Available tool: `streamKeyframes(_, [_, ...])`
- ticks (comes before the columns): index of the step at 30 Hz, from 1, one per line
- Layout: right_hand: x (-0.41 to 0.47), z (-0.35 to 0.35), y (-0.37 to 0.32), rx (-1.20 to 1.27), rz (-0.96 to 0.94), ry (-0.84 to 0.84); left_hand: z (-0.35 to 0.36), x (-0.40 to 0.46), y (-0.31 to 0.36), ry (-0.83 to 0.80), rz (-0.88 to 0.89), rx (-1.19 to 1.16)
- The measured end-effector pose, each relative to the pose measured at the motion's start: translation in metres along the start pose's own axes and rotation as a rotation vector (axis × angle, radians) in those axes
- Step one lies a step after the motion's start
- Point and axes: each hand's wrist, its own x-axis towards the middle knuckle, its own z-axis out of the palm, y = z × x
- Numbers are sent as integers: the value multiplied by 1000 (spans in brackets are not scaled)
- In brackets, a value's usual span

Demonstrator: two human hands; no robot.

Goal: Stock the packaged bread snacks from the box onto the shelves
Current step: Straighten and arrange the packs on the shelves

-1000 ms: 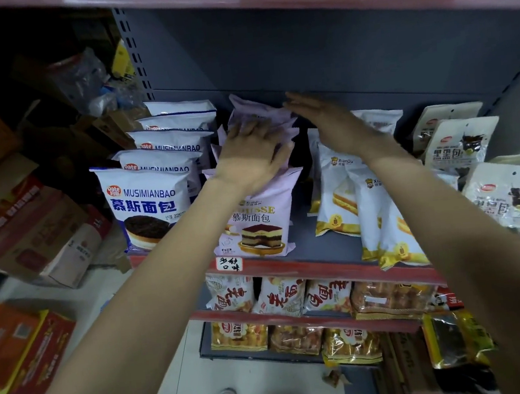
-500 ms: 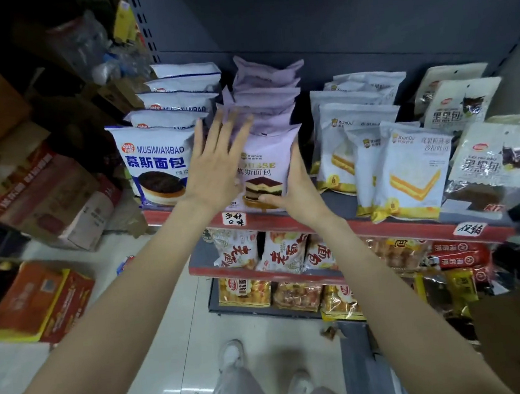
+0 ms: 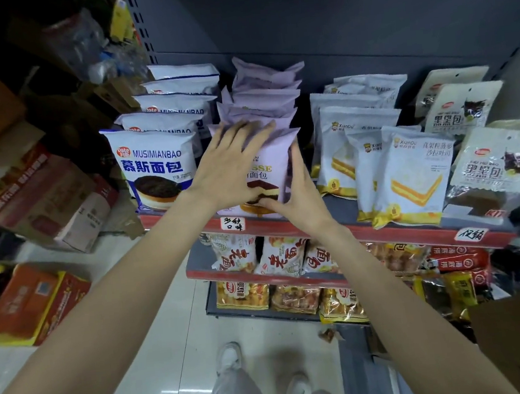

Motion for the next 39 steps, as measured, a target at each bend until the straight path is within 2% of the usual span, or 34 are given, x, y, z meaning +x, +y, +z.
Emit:
streamKeyframes(4, [13,-28,2,114,-25,-53,-8,15,-7,15,-144,-90])
streamKeyframes(7, [40,-48,-6,294,73,50,-5,21,-9,-37,-143,-31])
streamKeyframes(11, [85,-50,-18,124,128,50,2,19,-8,-40,-126,21])
streamKeyframes(15, [116,-44,-24,253,201,-11,5,18,-8,-10,-144,34])
streamKeyframes(20, [124,-41,-17,283,159,-21,8,19,-8,-12,-147,23])
streamKeyframes(24, [125,-50,-12,280,150,-105,8,21,-7,-11,-137,19])
streamKeyframes(27, [132,-65,-11,177,117,-15,8,22,-8,-5,-135,27])
streamKeyframes(29, [143,-73,-13,5,91,49,7,21,-8,3,-135,32])
streamKeyframes(32, [162,-70,-22,-292,56,2,7,23,-6,10,-130,48])
streamKeyframes(35, [177,-58,-27,-475,37,-100,11,23,-7,5,-130,81])
streamKeyframes(39, [186,-52,-16,-440,87,-203,13,24,-8,14,-128,75])
